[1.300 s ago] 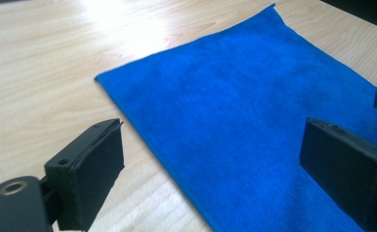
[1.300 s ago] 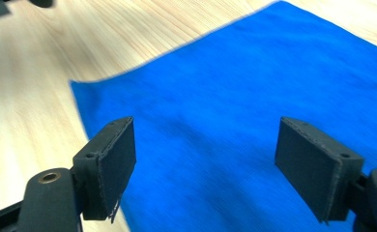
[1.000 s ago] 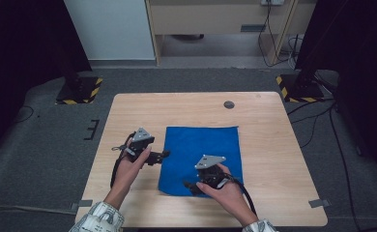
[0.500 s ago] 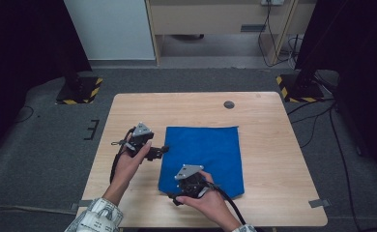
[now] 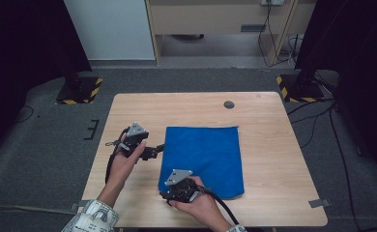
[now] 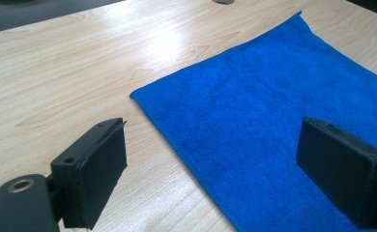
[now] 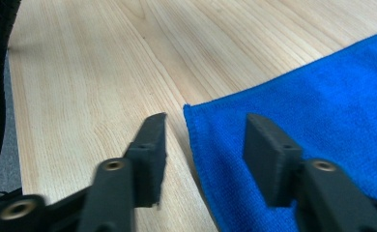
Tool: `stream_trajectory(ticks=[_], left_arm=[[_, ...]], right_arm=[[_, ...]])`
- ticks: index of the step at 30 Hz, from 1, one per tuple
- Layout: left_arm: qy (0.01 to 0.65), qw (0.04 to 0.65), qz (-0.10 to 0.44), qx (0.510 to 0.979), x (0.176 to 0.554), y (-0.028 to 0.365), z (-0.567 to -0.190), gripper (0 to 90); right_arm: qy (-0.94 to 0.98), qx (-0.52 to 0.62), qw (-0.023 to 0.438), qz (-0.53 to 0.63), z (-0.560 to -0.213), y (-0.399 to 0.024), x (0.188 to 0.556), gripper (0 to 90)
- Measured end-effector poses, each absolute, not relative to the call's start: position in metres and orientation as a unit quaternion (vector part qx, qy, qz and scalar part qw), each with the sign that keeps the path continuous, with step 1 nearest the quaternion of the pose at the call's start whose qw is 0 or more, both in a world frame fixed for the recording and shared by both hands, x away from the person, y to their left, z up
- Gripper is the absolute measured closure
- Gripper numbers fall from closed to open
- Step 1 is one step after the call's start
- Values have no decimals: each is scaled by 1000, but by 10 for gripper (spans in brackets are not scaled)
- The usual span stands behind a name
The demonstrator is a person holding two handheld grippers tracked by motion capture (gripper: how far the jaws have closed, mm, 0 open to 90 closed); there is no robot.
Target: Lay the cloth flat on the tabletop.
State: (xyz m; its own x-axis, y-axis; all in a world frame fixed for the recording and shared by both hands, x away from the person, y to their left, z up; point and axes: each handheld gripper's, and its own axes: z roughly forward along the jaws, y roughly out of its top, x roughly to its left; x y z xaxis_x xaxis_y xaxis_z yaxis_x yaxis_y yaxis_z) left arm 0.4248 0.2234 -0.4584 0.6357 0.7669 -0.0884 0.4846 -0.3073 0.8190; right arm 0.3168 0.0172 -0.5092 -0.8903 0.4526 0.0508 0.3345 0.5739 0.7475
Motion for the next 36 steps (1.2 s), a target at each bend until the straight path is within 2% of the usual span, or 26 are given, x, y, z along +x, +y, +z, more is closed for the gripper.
stream_trajectory(ticks=[2,8,10,12,14,16,18,22,26,28,32,36], left_arm=[[395,437,163,791,425,225,-459,99],[400,436,163,790,425,225,-459,99],[398,437,162,791,425,224,-459,99],[398,436,160,791,425,224,-459,99],[398,437,160,790,425,224,-459,99],[398,441,162,788,425,224,-459,99],[400,442,161,787,425,225,-459,100],[416,425,164,787,431,224,-465,124],[426,424,143,787,441,219,-474,147],[427,398,162,795,449,216,-478,159],[430,373,162,806,466,212,-489,195],[446,362,152,804,481,212,-499,266]], right_arm=[[883,219,70,408,-509,18,317,595],[885,220,76,403,-513,30,313,467],[888,218,82,396,-516,35,311,453],[893,215,93,385,-520,41,311,512],[894,220,109,375,-523,43,313,633],[890,233,117,374,-523,42,317,796],[886,238,107,383,-522,41,318,871],[887,225,95,392,-518,41,311,884],[888,210,76,401,-518,43,302,885],[891,204,66,401,-518,44,298,884],[893,199,56,399,-520,44,297,870],[895,196,50,397,-522,43,297,858]])
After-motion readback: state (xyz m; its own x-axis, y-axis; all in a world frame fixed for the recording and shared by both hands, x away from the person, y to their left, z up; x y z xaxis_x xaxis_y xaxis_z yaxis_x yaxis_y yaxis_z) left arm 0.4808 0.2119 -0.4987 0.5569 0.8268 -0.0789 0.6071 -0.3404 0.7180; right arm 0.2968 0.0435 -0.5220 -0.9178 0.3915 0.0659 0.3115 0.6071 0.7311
